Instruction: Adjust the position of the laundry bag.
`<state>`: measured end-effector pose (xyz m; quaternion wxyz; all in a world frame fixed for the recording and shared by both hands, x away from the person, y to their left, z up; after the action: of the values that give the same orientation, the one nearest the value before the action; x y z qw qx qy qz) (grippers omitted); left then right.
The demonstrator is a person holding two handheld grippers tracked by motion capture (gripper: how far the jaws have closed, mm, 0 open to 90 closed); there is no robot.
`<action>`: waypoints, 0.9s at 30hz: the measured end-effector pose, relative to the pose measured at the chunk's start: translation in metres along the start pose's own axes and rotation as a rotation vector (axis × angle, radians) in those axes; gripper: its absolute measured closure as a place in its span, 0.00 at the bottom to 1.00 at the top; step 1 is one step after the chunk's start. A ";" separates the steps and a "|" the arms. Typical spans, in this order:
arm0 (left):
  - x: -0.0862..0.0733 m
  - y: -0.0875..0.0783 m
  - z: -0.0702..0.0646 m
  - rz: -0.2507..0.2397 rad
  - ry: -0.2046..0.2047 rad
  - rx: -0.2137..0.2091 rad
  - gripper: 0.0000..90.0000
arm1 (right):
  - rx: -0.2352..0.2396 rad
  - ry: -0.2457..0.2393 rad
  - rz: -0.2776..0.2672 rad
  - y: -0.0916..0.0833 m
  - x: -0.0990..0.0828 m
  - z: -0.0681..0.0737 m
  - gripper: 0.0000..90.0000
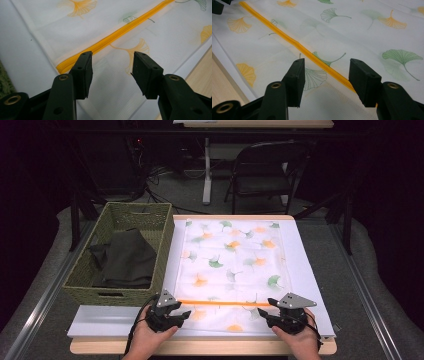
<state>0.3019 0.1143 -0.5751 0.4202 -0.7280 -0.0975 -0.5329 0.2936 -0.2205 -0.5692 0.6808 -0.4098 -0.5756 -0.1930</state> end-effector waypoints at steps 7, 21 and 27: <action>-0.007 -0.010 0.006 0.020 -0.023 0.023 0.56 | -0.009 -0.029 0.004 -0.001 0.000 0.000 0.56; -0.021 -0.017 0.018 0.056 -0.083 0.067 0.61 | -0.004 -0.036 -0.017 0.005 0.005 -0.001 0.58; -0.024 -0.012 0.021 0.071 -0.082 0.080 0.62 | 0.018 -0.007 0.006 0.007 0.005 -0.003 0.61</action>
<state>0.2996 0.1440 -0.5909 0.4632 -0.7348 -0.1098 -0.4832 0.3023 -0.2178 -0.5671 0.6829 -0.4061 -0.5785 -0.1845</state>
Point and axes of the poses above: each handheld gripper's, and its own axes: y roughly forward along the jaws, x roughly out of its top, z roughly to its left, the point moved 5 cm from there along y, roughly forward along the jaws, and after that the axes turned 15 degrees about -z, right-handed, at the moved point
